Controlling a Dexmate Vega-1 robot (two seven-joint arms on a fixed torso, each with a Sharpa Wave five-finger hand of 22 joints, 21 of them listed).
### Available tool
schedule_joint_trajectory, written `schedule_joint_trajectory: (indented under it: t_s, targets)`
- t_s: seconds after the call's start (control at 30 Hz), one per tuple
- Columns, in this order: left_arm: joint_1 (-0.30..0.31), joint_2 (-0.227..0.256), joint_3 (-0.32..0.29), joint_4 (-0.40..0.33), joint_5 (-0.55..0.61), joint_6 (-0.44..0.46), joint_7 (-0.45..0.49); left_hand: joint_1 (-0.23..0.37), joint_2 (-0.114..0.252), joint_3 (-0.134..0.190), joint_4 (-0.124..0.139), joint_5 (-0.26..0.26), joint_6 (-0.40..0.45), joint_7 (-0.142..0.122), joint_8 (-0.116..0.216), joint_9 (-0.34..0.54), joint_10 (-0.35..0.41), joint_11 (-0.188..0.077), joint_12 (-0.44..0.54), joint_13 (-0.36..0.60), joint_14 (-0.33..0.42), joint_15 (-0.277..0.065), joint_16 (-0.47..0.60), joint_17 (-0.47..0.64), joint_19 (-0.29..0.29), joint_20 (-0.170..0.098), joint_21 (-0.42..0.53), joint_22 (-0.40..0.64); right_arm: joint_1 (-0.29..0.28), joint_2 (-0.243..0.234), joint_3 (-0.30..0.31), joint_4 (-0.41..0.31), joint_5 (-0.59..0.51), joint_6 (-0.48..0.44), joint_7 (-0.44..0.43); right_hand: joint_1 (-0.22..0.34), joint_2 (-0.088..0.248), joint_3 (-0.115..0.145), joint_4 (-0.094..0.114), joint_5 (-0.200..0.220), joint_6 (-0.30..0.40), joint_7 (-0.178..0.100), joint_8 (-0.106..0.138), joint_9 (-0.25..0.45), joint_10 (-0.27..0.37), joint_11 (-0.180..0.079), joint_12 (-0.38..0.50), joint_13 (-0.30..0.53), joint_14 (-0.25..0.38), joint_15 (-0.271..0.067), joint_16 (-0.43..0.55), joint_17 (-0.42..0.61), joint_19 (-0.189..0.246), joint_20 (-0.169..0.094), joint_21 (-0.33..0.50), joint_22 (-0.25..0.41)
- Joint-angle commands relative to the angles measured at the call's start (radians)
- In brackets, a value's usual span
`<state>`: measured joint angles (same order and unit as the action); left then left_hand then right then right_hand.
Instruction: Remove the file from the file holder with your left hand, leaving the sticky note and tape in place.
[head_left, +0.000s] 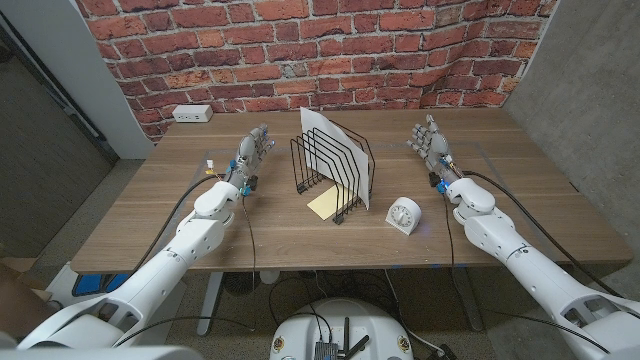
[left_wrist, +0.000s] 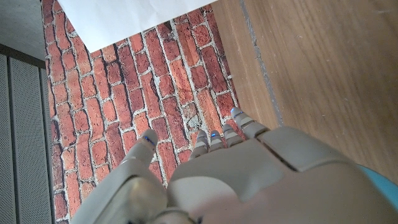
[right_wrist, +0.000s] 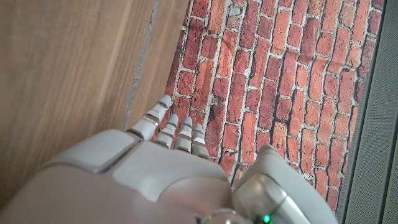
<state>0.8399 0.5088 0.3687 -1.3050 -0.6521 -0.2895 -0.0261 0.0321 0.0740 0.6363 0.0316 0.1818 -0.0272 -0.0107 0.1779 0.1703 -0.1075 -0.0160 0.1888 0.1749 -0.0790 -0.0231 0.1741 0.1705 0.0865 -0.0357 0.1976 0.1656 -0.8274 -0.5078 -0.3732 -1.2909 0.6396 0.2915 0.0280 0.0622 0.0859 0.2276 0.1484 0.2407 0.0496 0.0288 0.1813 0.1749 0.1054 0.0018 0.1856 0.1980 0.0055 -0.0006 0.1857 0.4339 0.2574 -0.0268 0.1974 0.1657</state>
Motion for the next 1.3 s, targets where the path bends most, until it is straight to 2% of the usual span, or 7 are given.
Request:
schedule_joint_trajectory:
  t_s: [0.03,0.4,0.97,1.3]
  targets:
    - [-0.003,0.019,0.001,-0.02,0.011,0.027,0.01,0.002,0.074,0.008,-0.001,0.007,-0.007,-0.001,0.007,0.004,-0.007,-0.001,0.005,0.001,-0.007,0.001,0.006,0.001,0.01,-0.057,0.004,0.003,0.005,0.01,-0.011,0.005,-0.026,0.01,-0.023,-0.002,0.026,0.006,-0.002,0.005,0.014,-0.002,0.006,0.002,0.01,0.001,0.005,0.002,0.002,-0.012,0.006,0.001,0.008,-0.001,0.005,0.002]
    - [0.011,0.026,-0.001,-0.053,0.022,0.023,0.031,0.005,0.073,0.01,-0.005,0.006,-0.006,-0.003,0.006,0.004,-0.006,-0.002,0.005,0.001,-0.005,0.0,0.006,0.0,0.011,-0.057,0.002,0.003,0.0,0.008,-0.009,0.001,-0.033,0.016,-0.035,-0.003,0.026,0.007,-0.004,0.008,0.016,-0.003,0.007,0.001,0.012,-0.001,0.007,0.0,0.001,-0.012,0.006,-0.005,0.008,-0.003,0.002,0.002]
    - [0.03,0.107,-0.013,-0.169,0.067,0.056,0.043,0.011,0.063,0.013,-0.019,0.004,-0.005,-0.007,0.005,0.004,-0.002,-0.005,0.005,0.001,-0.001,-0.001,0.004,-0.002,0.012,-0.06,-0.001,0.003,-0.007,0.006,-0.015,-0.015,-0.046,0.001,-0.058,-0.003,0.026,0.009,-0.008,0.012,0.017,-0.004,0.006,0.001,0.012,-0.002,0.007,-0.003,0.001,-0.014,0.006,-0.015,0.004,-0.004,-0.002,0.002]
    - [0.041,0.167,-0.027,-0.255,0.108,0.09,0.068,0.02,0.059,0.016,-0.035,0.003,0.0,-0.014,0.006,0.003,0.007,-0.008,0.008,0.001,0.003,-0.003,0.004,-0.003,0.014,-0.059,-0.003,0.002,0.013,0.02,-0.021,0.016,-0.045,0.01,-0.043,-0.003,0.026,0.012,-0.01,0.014,0.017,-0.004,0.006,0.001,0.016,-0.004,0.008,-0.004,0.009,-0.018,0.01,-0.024,0.013,-0.005,-0.001,0.002]
